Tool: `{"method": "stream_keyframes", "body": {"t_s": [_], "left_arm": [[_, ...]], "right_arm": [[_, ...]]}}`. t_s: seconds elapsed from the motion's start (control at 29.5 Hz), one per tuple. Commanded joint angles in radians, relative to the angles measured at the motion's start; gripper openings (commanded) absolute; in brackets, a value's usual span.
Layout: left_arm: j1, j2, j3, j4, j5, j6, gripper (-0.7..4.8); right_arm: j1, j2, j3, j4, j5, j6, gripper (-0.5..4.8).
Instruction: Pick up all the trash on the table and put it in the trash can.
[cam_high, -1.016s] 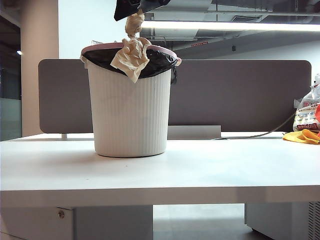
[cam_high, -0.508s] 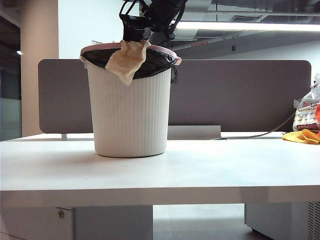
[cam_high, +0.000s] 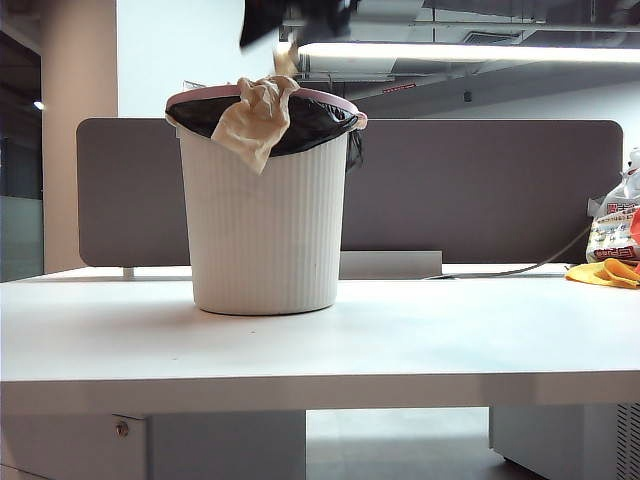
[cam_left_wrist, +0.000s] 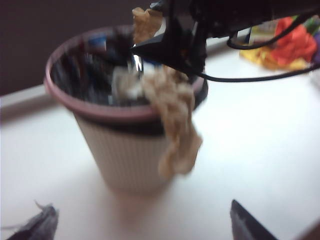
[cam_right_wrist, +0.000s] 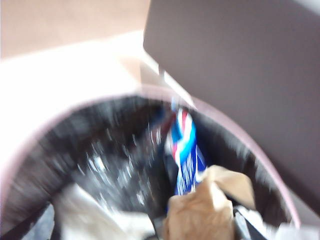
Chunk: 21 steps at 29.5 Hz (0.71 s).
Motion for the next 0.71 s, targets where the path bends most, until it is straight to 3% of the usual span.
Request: {"method": "stream_keyframes", "body": {"t_s": [0.03,0.24,0.37,0.47,0.61,0.71], "left_arm": [[0.000,0.034,0.003,0.197,0.009,0.076,4.79],[0.004,0.177,0.003,0.370,0.020,0.198,4.79],[0.014,0.286,0.003,0.451,0.014,0.279,4.79],[0.014,0.357,0.003,0.584,0.012,0.340,4.79],[0.013,0.449,0.003,0.826,0.024,0.330,4.79],[0.013,0.500,0.004,0.951,0.024,0.257,4.79]], "right_arm": [[-0.014,-0.013,0.089,-0.005,-0.149,0.107,4.67],[-0.055,-0.018,0.175,0.010,-0.343,0.299,4.65],[-0.119,-0.029,0.180,0.010,-0.587,0.456,4.60],[-0.164,-0.029,0.180,0.030,-0.732,0.570,4.60],[-0.208,-0.029,0.180,0.109,-0.814,0.703,4.60],[-0.216,-0.029,0.180,0.152,-0.825,0.746,4.60]]}}
